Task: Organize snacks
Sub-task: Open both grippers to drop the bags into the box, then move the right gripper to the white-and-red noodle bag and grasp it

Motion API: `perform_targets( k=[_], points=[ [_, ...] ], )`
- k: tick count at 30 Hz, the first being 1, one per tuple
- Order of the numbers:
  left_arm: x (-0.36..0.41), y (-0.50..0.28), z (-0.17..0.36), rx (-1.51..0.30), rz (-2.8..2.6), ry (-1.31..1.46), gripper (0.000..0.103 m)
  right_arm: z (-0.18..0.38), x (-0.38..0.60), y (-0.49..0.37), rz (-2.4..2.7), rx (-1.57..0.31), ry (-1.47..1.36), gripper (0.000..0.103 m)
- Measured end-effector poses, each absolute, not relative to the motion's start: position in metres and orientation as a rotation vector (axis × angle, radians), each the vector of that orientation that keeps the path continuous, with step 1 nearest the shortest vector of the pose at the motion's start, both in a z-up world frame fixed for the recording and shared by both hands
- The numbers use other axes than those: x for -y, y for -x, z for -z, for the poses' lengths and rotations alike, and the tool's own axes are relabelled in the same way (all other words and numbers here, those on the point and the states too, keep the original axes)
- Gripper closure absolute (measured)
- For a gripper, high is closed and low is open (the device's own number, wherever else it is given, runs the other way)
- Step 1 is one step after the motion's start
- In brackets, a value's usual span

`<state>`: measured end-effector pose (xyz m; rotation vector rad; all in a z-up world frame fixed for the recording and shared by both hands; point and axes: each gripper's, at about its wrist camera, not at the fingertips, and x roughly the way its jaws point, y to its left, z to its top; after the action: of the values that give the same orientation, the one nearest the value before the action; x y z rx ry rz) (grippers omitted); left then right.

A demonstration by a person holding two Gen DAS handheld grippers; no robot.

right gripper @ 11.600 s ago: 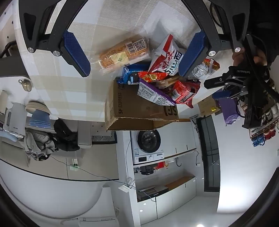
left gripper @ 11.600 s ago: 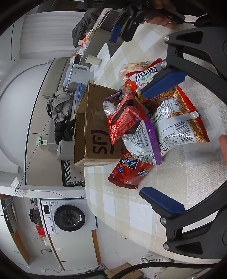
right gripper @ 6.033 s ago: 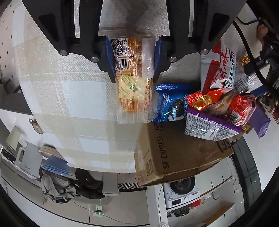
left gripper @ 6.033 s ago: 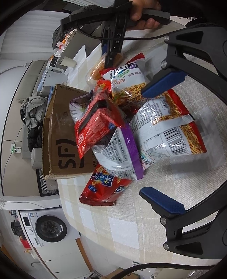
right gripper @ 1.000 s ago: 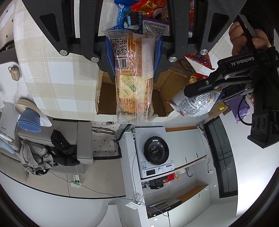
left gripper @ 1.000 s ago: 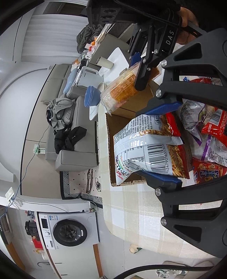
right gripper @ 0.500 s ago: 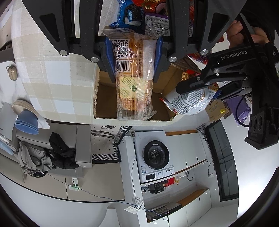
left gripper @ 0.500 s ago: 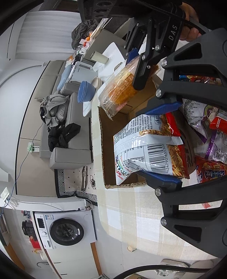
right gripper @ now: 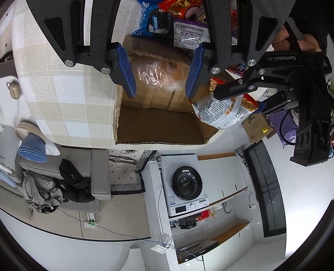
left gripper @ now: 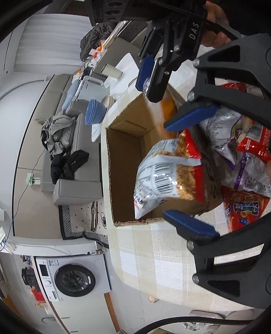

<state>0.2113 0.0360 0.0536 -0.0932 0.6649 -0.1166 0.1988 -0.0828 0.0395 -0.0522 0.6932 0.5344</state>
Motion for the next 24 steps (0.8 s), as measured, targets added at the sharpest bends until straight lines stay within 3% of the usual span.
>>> perform_targets(
  k=[2,4,7,24],
  points=[
    [-0.034,-0.201,-0.056,-0.652,0.088,0.067,0.014,-0.042,0.089,-0.194,-0.526,-0.681,0.050,0.034],
    [-0.029,-0.193,-0.059,-0.640,0.069,0.048,0.001,-0.043,0.094,-0.188,-0.524,-0.665,0.047,0.014],
    [-0.030,-0.183,-0.063,-0.632,0.074,0.066,0.001,-0.043,0.100,-0.180,-0.522,-0.674,0.053,0.004],
    [-0.050,-0.098,-0.062,-0.621,0.042,0.126,0.001,-0.021,0.116,-0.127,-0.529,-0.720,0.052,0.001]
  ],
)
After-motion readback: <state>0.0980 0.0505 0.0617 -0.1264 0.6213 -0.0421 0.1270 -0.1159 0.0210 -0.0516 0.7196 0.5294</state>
